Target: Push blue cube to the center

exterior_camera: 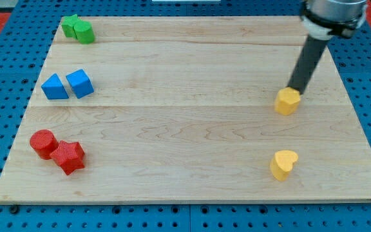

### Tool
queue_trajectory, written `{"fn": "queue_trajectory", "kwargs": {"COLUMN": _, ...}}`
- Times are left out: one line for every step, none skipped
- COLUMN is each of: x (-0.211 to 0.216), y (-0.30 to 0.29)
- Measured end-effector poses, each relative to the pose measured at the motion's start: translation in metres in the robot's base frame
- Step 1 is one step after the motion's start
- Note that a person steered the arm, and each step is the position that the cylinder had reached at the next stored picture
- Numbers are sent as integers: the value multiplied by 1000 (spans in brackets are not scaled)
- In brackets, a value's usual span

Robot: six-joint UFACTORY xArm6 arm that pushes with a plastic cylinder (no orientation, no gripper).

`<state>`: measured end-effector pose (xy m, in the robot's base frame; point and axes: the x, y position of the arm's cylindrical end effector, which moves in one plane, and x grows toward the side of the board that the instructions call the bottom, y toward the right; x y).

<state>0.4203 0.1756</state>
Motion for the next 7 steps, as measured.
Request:
{"fn": "queue_trajectory", "kwargs": {"x": 23, "y": 7}}
{"fn": "queue_trajectory", "kwargs": {"x": 43, "y": -10}}
{"fn": "queue_trajectory", "kwargs": {"x": 29, "y": -9}}
{"fn": "queue_trajectory", "kwargs": {"x": -4, "y": -102}}
{"fn": "queue_trajectory", "kwargs": {"x": 49, "y": -193}}
{"fn": "queue_trajectory", "kwargs": {"x": 43, "y": -330}}
{"fn": "queue_trajectory", "kwargs": {"x": 30, "y": -400}}
